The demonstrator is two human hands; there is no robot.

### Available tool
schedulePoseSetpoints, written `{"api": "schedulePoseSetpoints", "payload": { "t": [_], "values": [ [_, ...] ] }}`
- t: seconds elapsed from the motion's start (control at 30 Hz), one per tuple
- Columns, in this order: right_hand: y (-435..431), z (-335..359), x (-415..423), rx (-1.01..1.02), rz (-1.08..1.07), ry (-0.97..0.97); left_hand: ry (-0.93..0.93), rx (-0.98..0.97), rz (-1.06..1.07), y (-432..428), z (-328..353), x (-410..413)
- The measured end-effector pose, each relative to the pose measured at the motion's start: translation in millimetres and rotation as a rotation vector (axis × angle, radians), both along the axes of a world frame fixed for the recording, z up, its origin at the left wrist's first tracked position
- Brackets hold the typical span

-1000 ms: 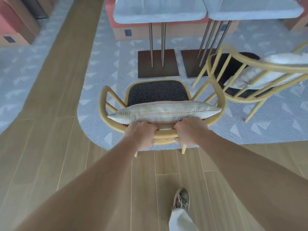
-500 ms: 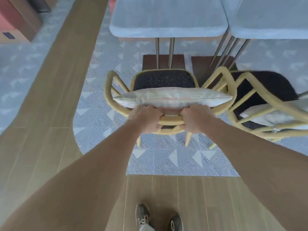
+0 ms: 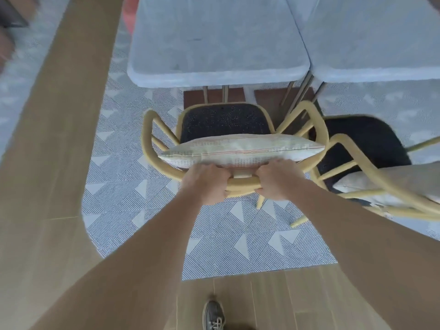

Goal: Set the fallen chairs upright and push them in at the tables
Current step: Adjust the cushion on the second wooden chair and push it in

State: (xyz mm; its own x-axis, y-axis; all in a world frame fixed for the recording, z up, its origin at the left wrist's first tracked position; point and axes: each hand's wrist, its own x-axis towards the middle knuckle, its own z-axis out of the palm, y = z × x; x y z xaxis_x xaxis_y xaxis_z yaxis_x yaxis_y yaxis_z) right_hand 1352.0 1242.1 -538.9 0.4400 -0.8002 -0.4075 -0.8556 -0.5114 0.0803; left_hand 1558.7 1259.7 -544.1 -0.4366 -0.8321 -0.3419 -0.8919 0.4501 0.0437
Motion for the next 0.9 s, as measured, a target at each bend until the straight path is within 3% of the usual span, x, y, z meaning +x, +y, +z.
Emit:
{"api": "schedulePoseSetpoints", "payload": {
  "t": [0.33, 0.67, 0.9],
  "values": [
    [2, 0, 0, 0.004, 0.012, -0.017, -0.055, -0.046, 0.041, 3, -3, -4],
    [104, 4, 9, 0.081, 0.040, -0.053, -0.067, 0.066, 0.063, 110, 7, 6],
    [113, -1, 13, 0.056, 0.088, -0.053, -0.066, 0.041, 0.086, 122, 2, 15]
  ]
}}
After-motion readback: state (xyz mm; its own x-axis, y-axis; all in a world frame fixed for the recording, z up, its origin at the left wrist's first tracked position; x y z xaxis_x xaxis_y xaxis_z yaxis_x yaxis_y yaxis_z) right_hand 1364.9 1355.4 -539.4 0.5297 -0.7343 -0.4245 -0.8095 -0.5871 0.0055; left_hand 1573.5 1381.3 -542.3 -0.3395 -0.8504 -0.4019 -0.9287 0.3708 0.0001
